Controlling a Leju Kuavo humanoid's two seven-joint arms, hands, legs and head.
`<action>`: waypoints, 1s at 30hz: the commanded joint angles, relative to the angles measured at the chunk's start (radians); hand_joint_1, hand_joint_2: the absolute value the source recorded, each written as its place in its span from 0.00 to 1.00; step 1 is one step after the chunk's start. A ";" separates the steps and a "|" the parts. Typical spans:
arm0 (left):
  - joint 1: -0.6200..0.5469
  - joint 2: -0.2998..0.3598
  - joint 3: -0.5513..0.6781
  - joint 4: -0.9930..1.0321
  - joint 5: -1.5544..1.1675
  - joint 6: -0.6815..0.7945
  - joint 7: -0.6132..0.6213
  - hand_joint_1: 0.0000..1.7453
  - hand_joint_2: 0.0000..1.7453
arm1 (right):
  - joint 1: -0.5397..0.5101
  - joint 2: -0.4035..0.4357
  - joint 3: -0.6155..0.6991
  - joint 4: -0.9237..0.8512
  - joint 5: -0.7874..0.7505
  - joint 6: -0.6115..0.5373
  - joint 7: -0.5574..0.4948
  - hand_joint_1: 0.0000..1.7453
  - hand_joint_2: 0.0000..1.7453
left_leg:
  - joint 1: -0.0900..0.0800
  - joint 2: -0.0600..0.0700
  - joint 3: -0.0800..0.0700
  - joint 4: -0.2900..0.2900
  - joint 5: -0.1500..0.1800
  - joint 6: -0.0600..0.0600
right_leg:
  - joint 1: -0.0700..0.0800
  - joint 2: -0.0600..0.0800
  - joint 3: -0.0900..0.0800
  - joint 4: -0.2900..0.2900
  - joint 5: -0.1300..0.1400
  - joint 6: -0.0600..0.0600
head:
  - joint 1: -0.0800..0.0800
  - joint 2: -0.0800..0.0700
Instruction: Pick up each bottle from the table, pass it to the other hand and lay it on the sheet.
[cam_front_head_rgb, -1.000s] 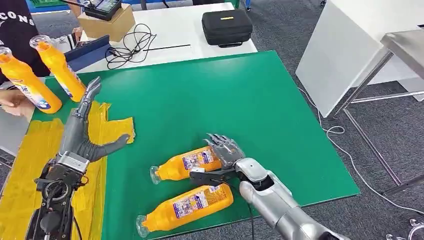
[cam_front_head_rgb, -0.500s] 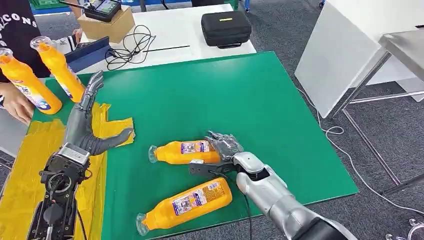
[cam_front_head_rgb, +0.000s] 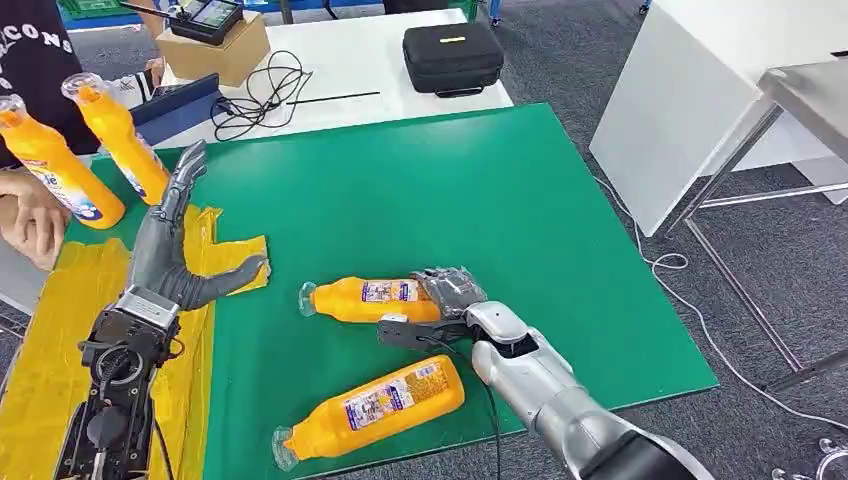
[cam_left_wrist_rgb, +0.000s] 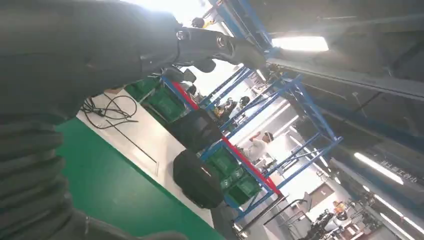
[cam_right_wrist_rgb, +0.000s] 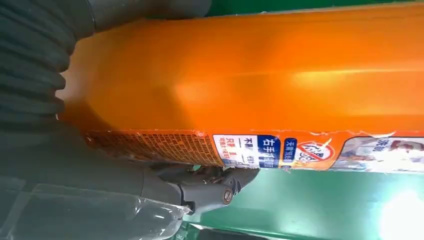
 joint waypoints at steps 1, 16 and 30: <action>-0.032 -0.004 0.002 0.050 0.003 -0.001 0.002 0.00 1.00 | 0.019 -0.001 -0.041 0.068 -0.012 -0.039 -0.011 1.00 1.00 | 0.002 -0.003 0.002 0.000 -0.001 -0.002 | 0.002 -0.004 0.004 -0.001 -0.001 -0.001 | 0.000 0.000; -0.078 -0.017 -0.074 0.145 0.179 -0.184 0.242 0.00 1.00 | 0.194 0.089 -0.399 -0.324 -0.557 -0.386 -0.367 1.00 1.00 | 0.001 -0.007 -0.005 0.001 -0.001 -0.001 | 0.001 -0.006 -0.003 0.001 -0.002 -0.001 | 0.000 0.000; -0.148 -0.091 -0.207 0.317 0.538 -0.347 0.383 0.00 1.00 | 0.212 0.121 -0.373 -0.387 -0.598 -0.588 -0.502 1.00 1.00 | 0.002 -0.005 -0.004 0.002 -0.003 -0.003 | 0.002 -0.005 -0.001 0.001 -0.004 -0.001 | 0.000 0.000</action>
